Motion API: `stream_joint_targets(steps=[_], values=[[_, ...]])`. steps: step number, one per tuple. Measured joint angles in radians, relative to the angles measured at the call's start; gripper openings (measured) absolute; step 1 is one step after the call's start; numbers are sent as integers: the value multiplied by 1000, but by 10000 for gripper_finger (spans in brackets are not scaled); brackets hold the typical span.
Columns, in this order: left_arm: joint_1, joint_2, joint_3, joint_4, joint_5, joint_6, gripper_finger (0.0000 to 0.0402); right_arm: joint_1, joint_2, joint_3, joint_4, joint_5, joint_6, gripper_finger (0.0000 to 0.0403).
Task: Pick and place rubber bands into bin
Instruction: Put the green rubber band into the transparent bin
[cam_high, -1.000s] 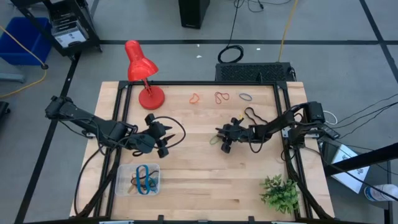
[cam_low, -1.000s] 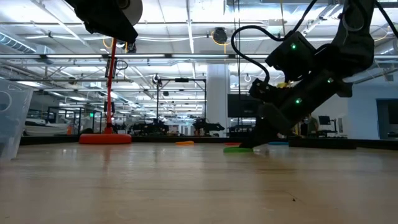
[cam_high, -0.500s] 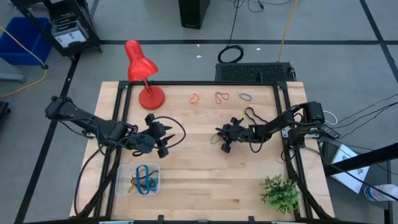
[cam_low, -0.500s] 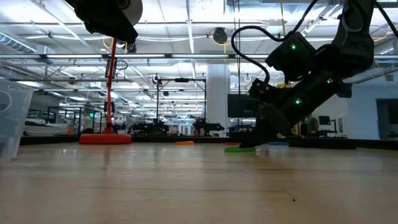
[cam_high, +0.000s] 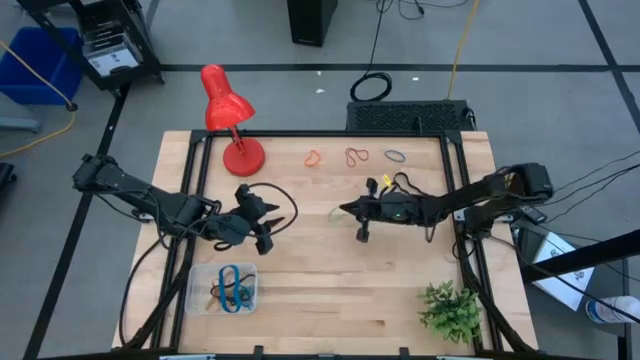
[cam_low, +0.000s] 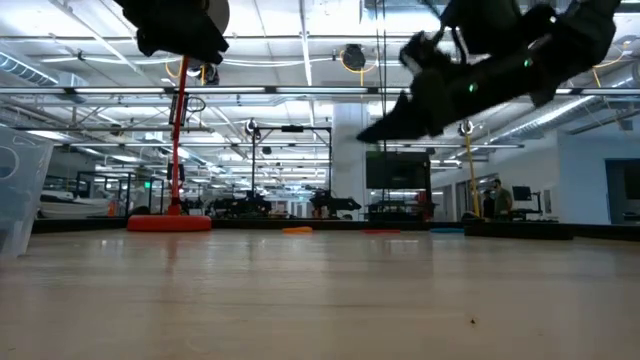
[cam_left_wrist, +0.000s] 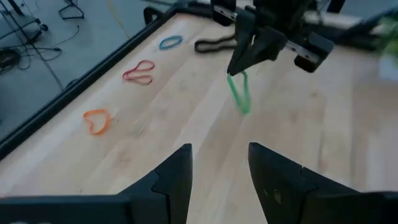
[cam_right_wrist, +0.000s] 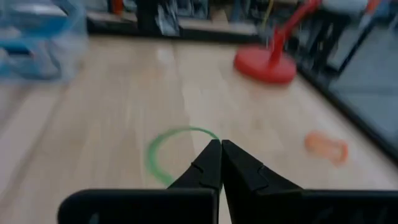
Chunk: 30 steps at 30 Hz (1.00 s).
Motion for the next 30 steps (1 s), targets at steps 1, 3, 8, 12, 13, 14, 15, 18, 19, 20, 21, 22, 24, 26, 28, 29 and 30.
stream_joint_targets(steps=[1, 3, 8, 12, 13, 14, 15, 18, 19, 20, 21, 22, 24, 26, 28, 29, 30], values=[[0, 0, 0, 22, 9, -3, 164, 7, -19, 3, -2, 2, -20, 1], [6, 0, 0, 58, 20, -14, 163, 22, -45, 11, -2, 4, -51, 1], [25, 0, 0, 172, 136, -20, 164, 57, -67, 10, 13, 5, -82, 0], [48, 38, 1, 272, 256, -39, 163, 83, -48, 11, 52, 5, -105, 0], [51, 54, 1, 282, 260, -52, 163, 87, -48, 10, 52, 5, -109, 0], [57, 69, 0, 287, 263, -66, 163, 91, -47, 11, 54, 5, -112, 0], [65, 89, 0, 307, 269, -82, 163, 96, -44, 15, 59, 6, -112, 0], [93, 153, 1, 330, 317, -137, 163, 106, -44, 28, 58, 6, -111, 0], [99, 177, 0, 342, 325, -147, 163, 110, -44, 34, 60, 6, -112, 0], [107, 201, 0, 367, 335, -154, 163, 115, -44, 37, 60, 6, -112, 0], [113, 223, 0, 401, 343, -154, 163, 118, -44, 40, 60, 6, -112, 0], [118, 240, 0, 435, 361, -148, 163, 122, -44, 41, 60, 6, -112, 0], [131, 274, 0, 507, 409, -130, 163, 128, -44, 42, 59, 6, -113, 0], [143, 308, 0, 572, 455, -120, 163, 128, -44, 42, 59, 6, -116, 0], [158, 334, 0, 613, 484, -121, 163, 128, -44, 42, 58, 6, -115, 0], [165, 345, 0, 624, 492, -123, 163, 128, -44, 42, 59, 6, -113, 0], [172, 356, 0, 629, 495, -128, 163, 128, -44, 42, 60, 6, -112, 0]])
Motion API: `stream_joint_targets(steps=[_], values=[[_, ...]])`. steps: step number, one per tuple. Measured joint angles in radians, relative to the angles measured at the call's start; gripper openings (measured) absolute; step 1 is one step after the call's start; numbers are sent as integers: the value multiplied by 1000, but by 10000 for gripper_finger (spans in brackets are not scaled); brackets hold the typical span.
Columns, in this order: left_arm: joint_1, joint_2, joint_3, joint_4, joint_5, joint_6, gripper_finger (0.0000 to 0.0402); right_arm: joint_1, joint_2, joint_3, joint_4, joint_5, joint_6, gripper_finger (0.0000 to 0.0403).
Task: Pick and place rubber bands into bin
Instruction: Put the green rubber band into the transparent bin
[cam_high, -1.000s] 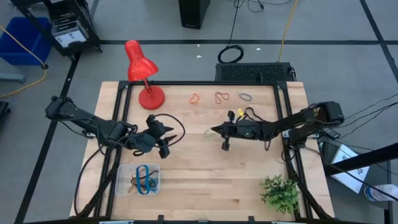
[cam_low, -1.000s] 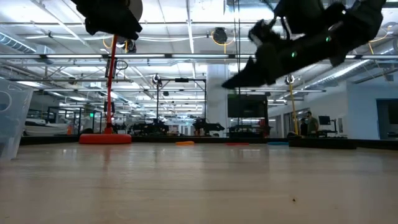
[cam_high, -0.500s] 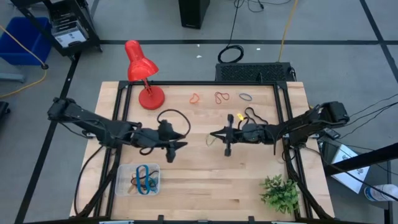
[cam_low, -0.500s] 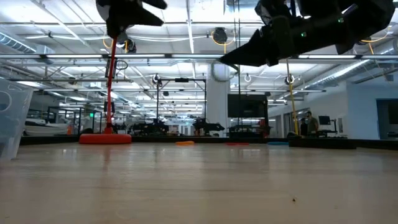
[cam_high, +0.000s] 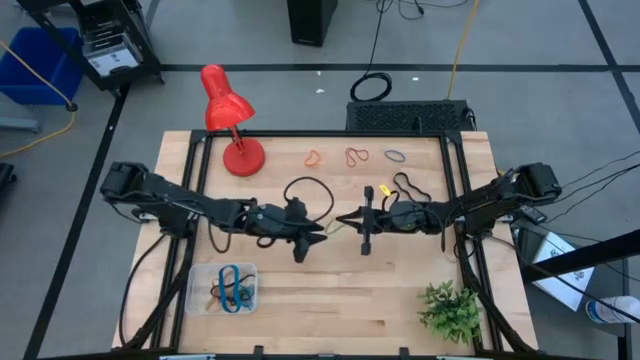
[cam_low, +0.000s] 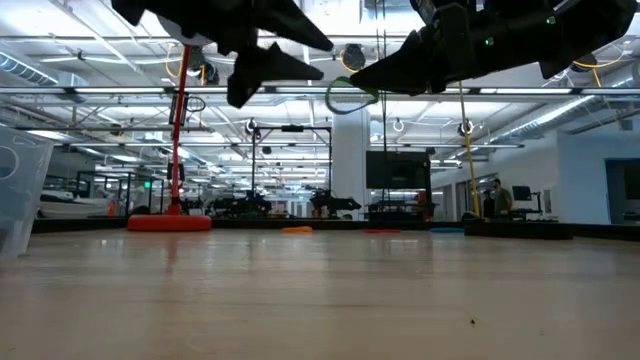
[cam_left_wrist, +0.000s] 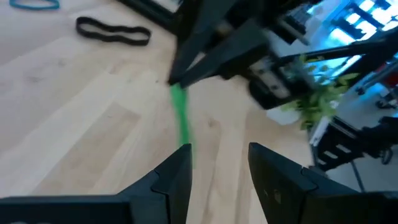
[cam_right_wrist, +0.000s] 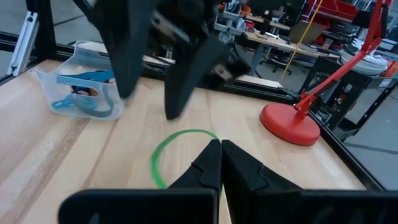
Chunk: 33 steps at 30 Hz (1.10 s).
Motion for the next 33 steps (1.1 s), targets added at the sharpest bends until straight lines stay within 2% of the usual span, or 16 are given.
stream_joint_targets(steps=[10, 20, 24, 31, 33], values=[[41, 71, 0, 75, 29, 7, 163, 0, 0, 0, -1, 0, -4, 0], [39, 70, 0, 102, 74, 111, 156, 0, 0, 0, -4, 0, -8, 0], [37, 70, 0, 100, 74, 119, 118, 0, 0, 0, -4, 0, -8, 0], [37, 70, 0, 119, 58, 176, 17, 0, 0, 0, -4, 0, -8, 0], [37, 70, 0, 127, 51, 184, 8, 0, 0, 0, -4, 0, -8, 0]])
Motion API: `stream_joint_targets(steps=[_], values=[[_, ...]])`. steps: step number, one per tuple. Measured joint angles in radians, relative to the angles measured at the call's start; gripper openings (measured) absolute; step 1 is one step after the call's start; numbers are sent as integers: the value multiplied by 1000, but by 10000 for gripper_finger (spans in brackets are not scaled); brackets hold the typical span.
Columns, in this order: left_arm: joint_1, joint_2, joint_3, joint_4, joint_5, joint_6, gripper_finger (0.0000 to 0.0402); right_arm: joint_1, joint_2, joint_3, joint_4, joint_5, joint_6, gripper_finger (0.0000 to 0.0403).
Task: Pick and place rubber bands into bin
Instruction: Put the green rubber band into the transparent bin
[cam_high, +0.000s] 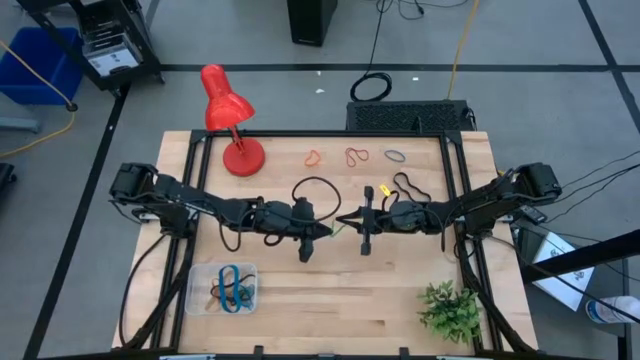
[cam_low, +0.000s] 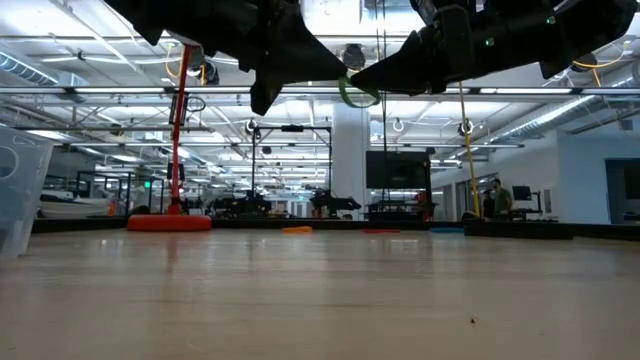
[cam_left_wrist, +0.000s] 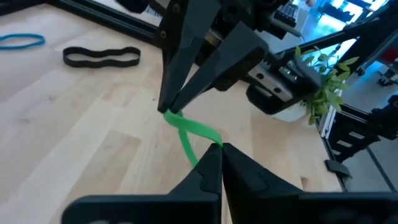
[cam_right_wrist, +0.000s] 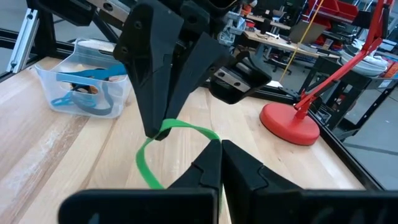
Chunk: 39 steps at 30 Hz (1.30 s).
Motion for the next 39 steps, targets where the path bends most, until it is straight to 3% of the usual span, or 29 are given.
stream_joint_targets(steps=[17, 30, 34, 39], values=[[0, 0, 0, 2, -1, 7, 7, 0, 0, 0, 3, 0, 12, 26], [-2, 0, 0, 2, -2, 13, 4, -1, 0, 0, 1, 9, 3, 140], [-2, 0, 0, -1, 5, 13, 4, -3, 0, 0, -25, 69, -8, 160], [-10, -32, -1, -18, 111, 10, 4, -3, -1, 0, -99, 178, -57, 166]])
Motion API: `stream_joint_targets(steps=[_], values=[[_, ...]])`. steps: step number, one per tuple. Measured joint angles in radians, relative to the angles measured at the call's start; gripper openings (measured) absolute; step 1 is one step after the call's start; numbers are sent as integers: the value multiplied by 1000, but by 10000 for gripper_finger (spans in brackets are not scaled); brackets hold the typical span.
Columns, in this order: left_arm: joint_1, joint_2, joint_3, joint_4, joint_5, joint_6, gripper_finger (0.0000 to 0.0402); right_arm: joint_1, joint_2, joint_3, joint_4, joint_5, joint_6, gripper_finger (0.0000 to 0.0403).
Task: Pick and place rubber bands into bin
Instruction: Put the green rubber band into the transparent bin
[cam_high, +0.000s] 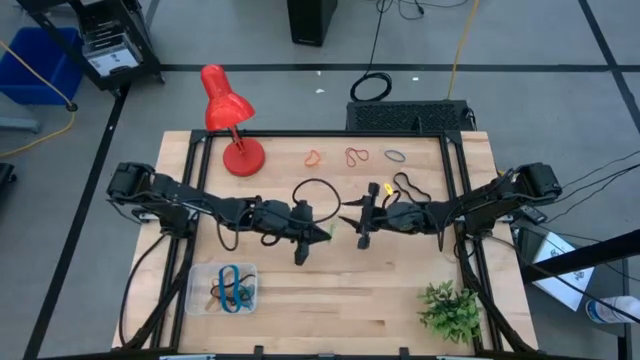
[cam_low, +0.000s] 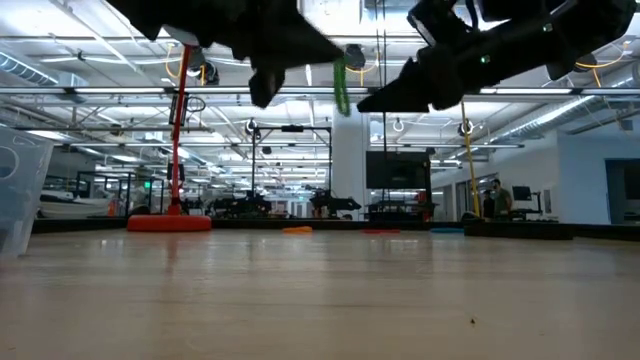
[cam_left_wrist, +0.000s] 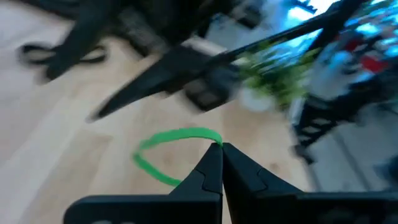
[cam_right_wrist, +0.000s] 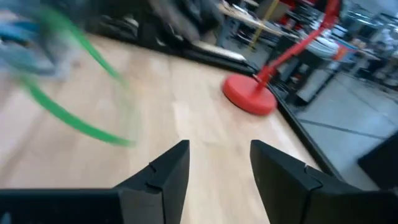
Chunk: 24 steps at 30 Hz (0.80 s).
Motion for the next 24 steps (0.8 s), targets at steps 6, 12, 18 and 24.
stream_joint_targets(steps=[6, 12, 18, 24], values=[[-46, -98, 1, -143, 23, -4, 3, -26, 0, 0, -62, 37, -13, 161], [-119, -239, 0, -542, -75, -248, 2, -51, 0, 0, -87, 34, -7, 164], [-257, -336, 1, -859, -144, -656, 1, -82, 0, 0, -94, 34, 48, 161], [-436, -350, 1, -1062, -120, -1052, 1, -115, 0, 0, -147, 31, 104, 162]])
